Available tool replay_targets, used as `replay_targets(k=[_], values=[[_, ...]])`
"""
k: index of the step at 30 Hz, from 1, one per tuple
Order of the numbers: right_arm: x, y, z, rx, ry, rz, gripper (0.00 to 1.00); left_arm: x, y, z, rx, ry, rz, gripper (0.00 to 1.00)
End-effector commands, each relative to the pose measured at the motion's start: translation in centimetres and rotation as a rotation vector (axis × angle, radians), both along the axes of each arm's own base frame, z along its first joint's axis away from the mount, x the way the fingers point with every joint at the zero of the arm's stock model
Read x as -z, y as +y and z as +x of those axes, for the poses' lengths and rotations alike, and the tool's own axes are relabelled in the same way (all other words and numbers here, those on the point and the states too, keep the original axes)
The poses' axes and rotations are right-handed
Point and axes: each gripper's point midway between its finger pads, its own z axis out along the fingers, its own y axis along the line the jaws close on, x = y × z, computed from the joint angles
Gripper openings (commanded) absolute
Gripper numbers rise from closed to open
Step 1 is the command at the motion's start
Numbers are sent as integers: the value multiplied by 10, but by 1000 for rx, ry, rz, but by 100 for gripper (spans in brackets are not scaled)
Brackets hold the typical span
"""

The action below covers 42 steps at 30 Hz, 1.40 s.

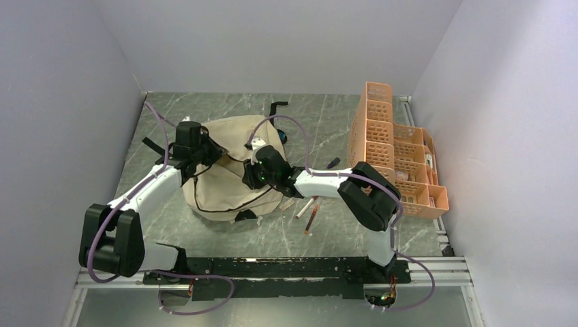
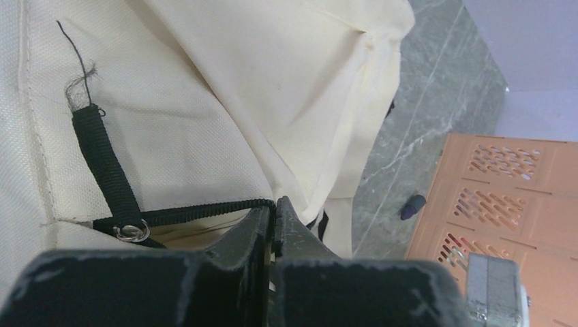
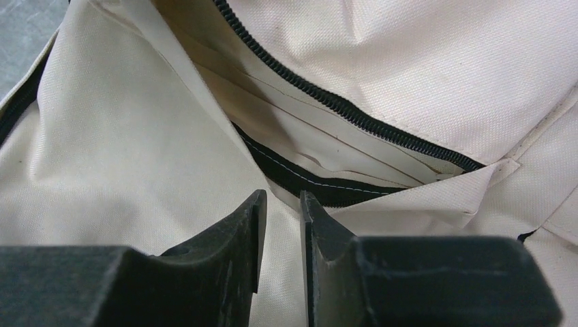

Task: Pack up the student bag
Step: Adjust the student bag at the center of the board.

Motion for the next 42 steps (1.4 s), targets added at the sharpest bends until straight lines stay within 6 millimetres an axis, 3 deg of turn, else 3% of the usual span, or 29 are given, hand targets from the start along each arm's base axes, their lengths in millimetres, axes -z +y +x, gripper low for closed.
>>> replay_targets(k=[1, 6, 10, 16, 19, 22, 27, 35, 42], values=[[-20, -3, 7, 11, -52, 15, 29, -65, -19, 15, 70, -179, -92, 5], [-36, -6, 10, 8, -93, 42, 32, -75, -22, 11, 94, -213, -101, 5], [-58, -6, 12, -25, -193, 76, 34, -70, -22, 5, 101, -202, -104, 5], [-107, -13, 12, -160, -539, 88, 38, -68, -18, 2, 87, -205, -94, 5], [-119, -17, 9, -255, -754, 56, 43, -70, -18, 2, 87, -213, -90, 5], [-115, -17, 8, -337, -891, -13, 56, -69, -18, 1, 92, -210, -94, 5], [-102, -1, 24, -419, -948, -124, 61, -69, -22, 0, 106, -218, -108, 5], [-91, 23, 49, -435, -977, -150, 59, -67, -22, -2, 109, -219, -110, 5], [-84, 18, 73, -385, -964, -152, 50, -67, -22, -2, 110, -215, -111, 5]])
